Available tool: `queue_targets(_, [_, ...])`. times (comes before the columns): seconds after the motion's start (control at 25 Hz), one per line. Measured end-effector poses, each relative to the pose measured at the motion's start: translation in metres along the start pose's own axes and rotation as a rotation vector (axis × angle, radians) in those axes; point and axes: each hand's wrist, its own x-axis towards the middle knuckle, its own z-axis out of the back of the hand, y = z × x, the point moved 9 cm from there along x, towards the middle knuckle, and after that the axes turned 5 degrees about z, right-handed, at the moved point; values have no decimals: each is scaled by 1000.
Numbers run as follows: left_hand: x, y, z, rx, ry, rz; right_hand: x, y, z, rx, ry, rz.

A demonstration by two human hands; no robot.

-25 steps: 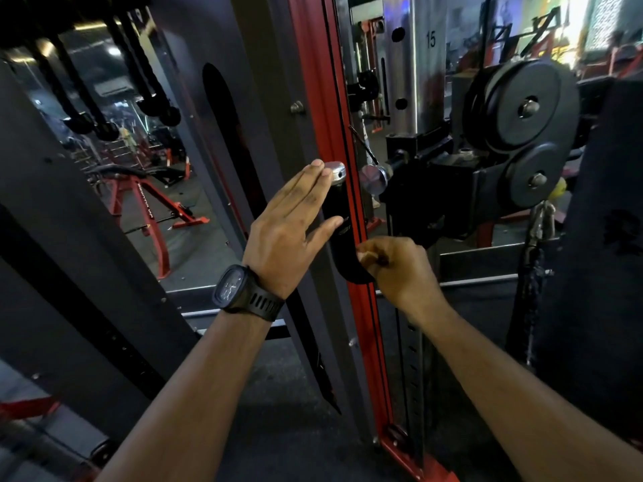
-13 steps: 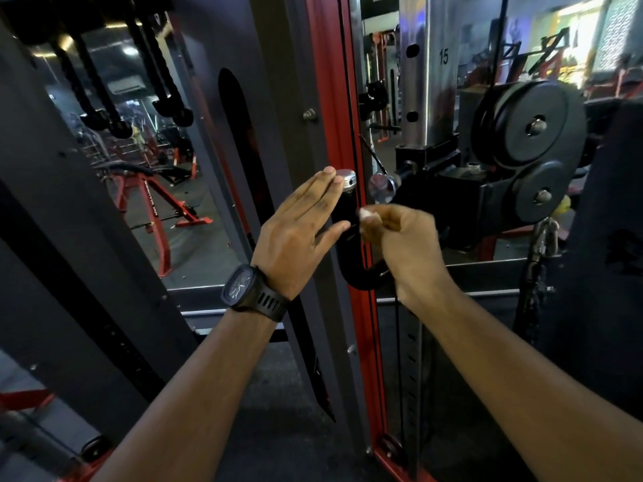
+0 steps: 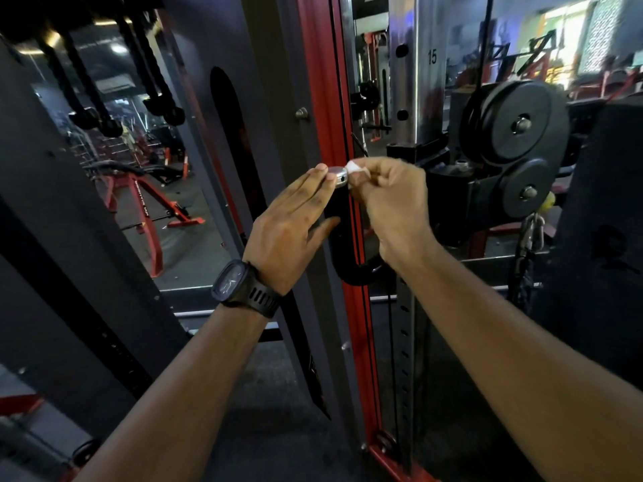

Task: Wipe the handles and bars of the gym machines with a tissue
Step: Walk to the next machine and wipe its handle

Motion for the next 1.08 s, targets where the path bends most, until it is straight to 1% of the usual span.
queue_targets(0.08, [-3,1,-2,3,21,16,-6,1,3,-78,21,63])
queue_targets(0.2, [-7,0,-7,-31,65,37,-22,-17,5,-211,128,82])
queue_targets(0.36, [-11,0,-12,-59,96,89,-44,-29,10,-331,175,260])
queue_targets(0.48, [-12,0,-14,-81,102,99,-64,-46,8,-532,338,411])
queue_targets(0.56, [-12,0,-14,-89,100,97,-65,-54,10,-768,484,533])
queue_targets(0.6, [-12,0,-14,-89,101,99,-62,-58,13,-864,519,545])
queue_targets(0.68, [-11,0,-13,-84,101,100,-55,-65,21,-938,494,488])
queue_targets(0.72, [-11,0,-12,-82,98,97,-55,-67,23,-939,500,486])
queue_targets(0.8, [-11,-1,-12,-82,91,82,-56,-69,22,-962,584,534])
queue_targets(0.84, [-11,-1,-12,-81,92,83,-52,-70,25,-973,595,513])
queue_targets(0.92, [-11,0,-13,-81,92,97,-38,-74,32,-964,518,418])
queue_targets(0.96, [-12,0,-12,-84,88,103,-39,-74,31,-937,506,403])
queue_targets(1.08, [-10,-2,-12,-83,77,89,-44,-71,22,-891,556,435])
